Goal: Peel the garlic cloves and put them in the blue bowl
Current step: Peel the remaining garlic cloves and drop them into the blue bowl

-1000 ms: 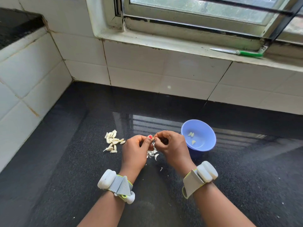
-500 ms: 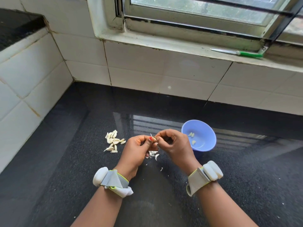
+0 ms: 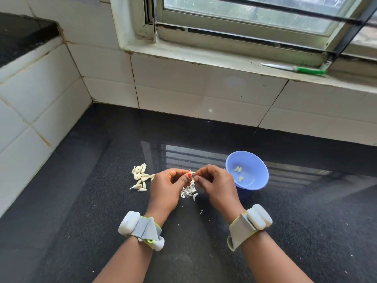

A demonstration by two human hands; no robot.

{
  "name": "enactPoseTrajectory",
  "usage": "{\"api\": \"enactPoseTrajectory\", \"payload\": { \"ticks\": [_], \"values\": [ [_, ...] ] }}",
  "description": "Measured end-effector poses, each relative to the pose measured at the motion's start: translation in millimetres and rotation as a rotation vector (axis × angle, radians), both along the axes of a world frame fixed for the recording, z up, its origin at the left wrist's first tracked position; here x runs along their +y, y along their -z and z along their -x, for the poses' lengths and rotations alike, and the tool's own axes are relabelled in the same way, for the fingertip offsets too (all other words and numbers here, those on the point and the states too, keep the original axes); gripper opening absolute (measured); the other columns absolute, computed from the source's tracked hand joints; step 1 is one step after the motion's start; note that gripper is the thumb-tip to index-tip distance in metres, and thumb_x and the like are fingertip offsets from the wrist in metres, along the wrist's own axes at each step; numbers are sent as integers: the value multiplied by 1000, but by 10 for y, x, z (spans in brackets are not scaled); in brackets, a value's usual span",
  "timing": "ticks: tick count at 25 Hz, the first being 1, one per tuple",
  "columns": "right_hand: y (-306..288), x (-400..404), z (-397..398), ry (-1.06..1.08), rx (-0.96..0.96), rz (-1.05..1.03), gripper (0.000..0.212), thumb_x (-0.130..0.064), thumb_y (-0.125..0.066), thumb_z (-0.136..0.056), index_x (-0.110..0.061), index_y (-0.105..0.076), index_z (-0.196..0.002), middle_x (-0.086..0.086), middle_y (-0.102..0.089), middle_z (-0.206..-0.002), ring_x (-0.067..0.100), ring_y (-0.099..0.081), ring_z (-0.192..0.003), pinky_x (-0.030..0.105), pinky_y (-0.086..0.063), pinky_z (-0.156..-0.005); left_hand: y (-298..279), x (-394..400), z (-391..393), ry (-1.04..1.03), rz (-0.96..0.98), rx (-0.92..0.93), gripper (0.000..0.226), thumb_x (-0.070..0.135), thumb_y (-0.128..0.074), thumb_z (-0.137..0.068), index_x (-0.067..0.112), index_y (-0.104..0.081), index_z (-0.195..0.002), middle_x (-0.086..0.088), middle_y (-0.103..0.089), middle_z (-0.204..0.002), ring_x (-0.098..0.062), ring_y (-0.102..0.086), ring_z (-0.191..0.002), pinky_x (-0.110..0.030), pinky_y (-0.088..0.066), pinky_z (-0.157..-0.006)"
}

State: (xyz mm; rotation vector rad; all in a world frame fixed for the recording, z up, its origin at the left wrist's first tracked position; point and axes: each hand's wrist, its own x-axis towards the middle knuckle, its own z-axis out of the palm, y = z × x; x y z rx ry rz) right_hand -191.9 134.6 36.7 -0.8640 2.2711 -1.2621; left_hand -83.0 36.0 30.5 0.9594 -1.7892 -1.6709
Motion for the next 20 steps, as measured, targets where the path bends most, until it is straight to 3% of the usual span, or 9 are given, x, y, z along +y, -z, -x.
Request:
{"api": "enactPoseTrajectory", "payload": {
  "ticks": [2, 4, 7, 11, 14, 16, 20],
  "values": [
    [-14, -3, -9, 27, -256, 142, 15, -8, -67, -90, -21, -72, -86, -2, -74, -75, 9, -69, -69, 29, -59, -71, 17, -8, -3, -4, 79, -46, 3, 20, -75, -80, 17, -75, -82, 3, -73, -70, -12, -69, -68, -27, -55, -67],
    [-31, -6, -26, 13, -425, 227, 11, -6, -67, -89, -15, -73, -87, 3, -74, -76, 11, -69, -71, 27, -58, -69, 20, -9, -4, -2, 138, -81, 4, 21, -74, -80, 16, -75, -80, 4, -72, -68, -8, -67, -66, -25, -54, -65],
    [-42, -8, -31, -5, -606, 292, 10, 1, -68, -85, -4, -72, -92, 9, -74, -81, 15, -69, -74, 23, -56, -68, 31, -8, -5, 9, 207, -114, 5, 22, -73, -81, 18, -74, -80, 7, -71, -68, -5, -66, -65, -25, -54, -64],
    [-36, -9, -13, 20, -734, 339, 16, 6, -65, -86, -3, -70, -98, 11, -73, -87, 20, -70, -84, 28, -59, -76, 55, -27, 9, -12, 132, -112, 7, 19, -68, -86, 18, -74, -88, 6, -72, -74, -6, -68, -71, -27, -55, -68],
    [-36, -11, -20, 50, -748, 358, 18, 9, -64, -86, -3, -67, -98, 11, -68, -85, 21, -68, -83, 31, -60, -79, 88, 0, 19, 1, 47, -132, 15, 13, -62, -90, 16, -72, -101, 4, -73, -84, -7, -70, -75, -29, -57, -63],
    [-27, -12, -32, 73, -692, 352, 18, 8, -65, -86, -5, -65, -99, 10, -68, -84, 19, -68, -80, 31, -60, -77, 105, 20, 26, -23, 14, -124, 11, 16, -66, -88, 16, -73, -96, 2, -73, -80, -12, -70, -73, -31, -57, -60],
    [-5, -18, -34, 68, -366, 268, 21, -3, -74, -82, -14, -64, -96, 6, -73, -85, 22, -70, -81, 33, -59, -78, 52, 54, 53, -55, -181, -30, 14, 26, -75, -77, 13, -72, -83, -4, -73, -75, -21, -71, -71, -30, -55, -57]
  ]
}}
